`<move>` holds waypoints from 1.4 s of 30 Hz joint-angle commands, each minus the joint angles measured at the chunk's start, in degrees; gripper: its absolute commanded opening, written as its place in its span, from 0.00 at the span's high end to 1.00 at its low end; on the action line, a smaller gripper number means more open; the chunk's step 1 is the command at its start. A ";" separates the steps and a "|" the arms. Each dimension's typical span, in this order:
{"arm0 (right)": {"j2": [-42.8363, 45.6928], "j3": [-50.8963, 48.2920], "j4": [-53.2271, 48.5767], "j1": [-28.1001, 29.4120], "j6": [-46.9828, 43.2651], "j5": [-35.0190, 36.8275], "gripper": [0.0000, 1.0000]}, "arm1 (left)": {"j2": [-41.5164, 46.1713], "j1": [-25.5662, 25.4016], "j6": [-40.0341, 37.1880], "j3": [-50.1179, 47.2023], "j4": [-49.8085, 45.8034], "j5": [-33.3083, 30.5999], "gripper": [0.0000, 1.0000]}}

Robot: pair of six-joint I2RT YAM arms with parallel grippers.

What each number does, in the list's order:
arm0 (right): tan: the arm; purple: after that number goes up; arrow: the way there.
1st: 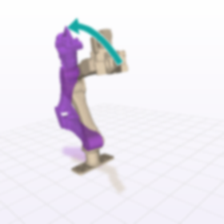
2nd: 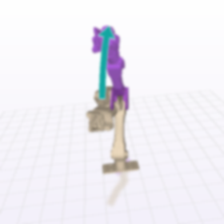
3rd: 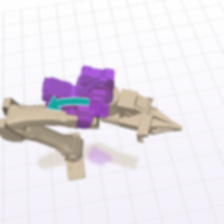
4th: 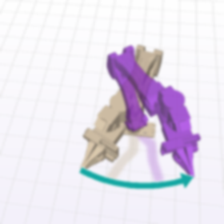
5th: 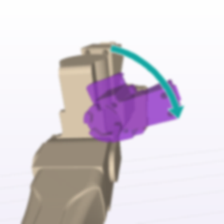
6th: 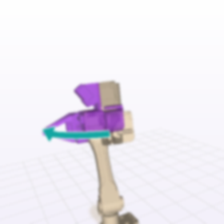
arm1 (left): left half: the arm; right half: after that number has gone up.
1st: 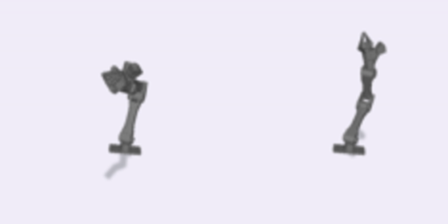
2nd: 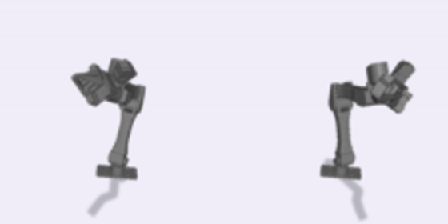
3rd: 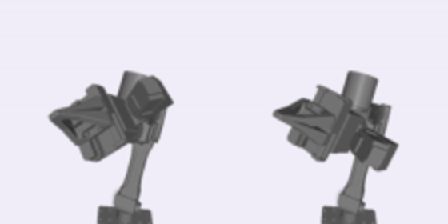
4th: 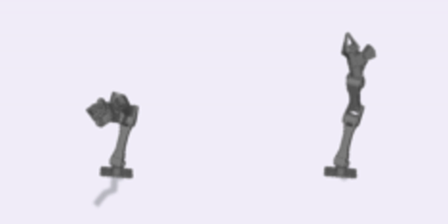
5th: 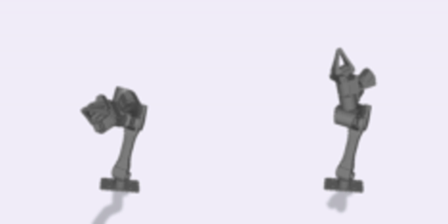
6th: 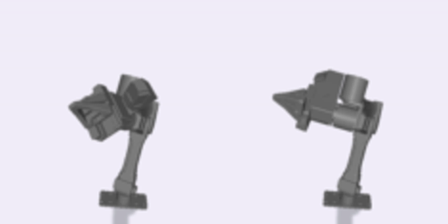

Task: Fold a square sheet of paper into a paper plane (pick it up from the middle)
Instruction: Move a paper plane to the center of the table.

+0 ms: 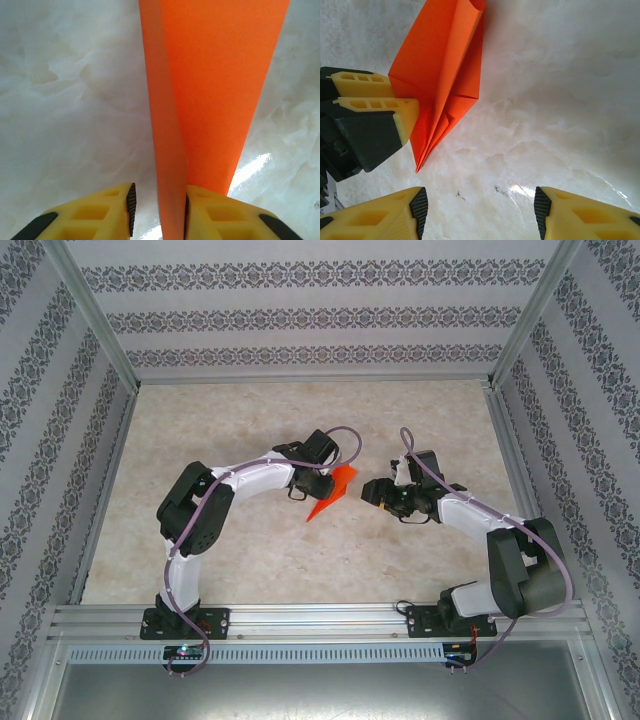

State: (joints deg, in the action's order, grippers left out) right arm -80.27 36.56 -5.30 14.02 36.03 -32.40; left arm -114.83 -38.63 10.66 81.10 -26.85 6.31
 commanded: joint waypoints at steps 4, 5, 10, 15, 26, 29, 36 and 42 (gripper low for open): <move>-0.41 0.01 0.82 0.39 0.20 0.06 0.40 | -1.84 -0.30 -0.47 1.53 -1.78 1.90 0.75; -0.29 -0.07 0.90 0.38 0.27 -0.03 0.40 | -2.19 -0.30 -0.29 1.58 -1.80 2.26 0.77; -0.36 -0.23 1.77 0.42 0.64 -0.52 0.40 | -2.73 -0.06 -0.25 1.65 -1.82 2.98 0.81; -1.67 -0.95 6.01 1.14 3.41 -2.59 0.39 | -2.45 0.82 0.42 1.45 -1.47 5.35 0.91; -6.84 -0.04 15.46 4.88 10.04 -5.39 0.39 | 2.33 5.15 5.90 -3.33 5.37 20.20 0.96; -8.24 0.49 16.75 5.87 11.28 -5.35 0.39 | 3.38 6.06 6.97 -4.32 6.70 22.99 0.96; -12.02 0.17 24.77 7.87 17.13 -6.58 0.38 | 4.79 7.24 9.01 -5.93 9.44 26.79 0.96; -14.95 0.14 29.88 9.04 21.23 -6.70 0.37 | 4.63 8.08 10.30 -6.80 10.87 27.95 0.96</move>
State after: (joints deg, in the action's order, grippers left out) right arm -93.82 35.94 18.81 22.39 53.74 -37.87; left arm -111.92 -31.73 19.31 75.35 -18.52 32.29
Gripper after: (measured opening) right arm 0.628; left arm 0.067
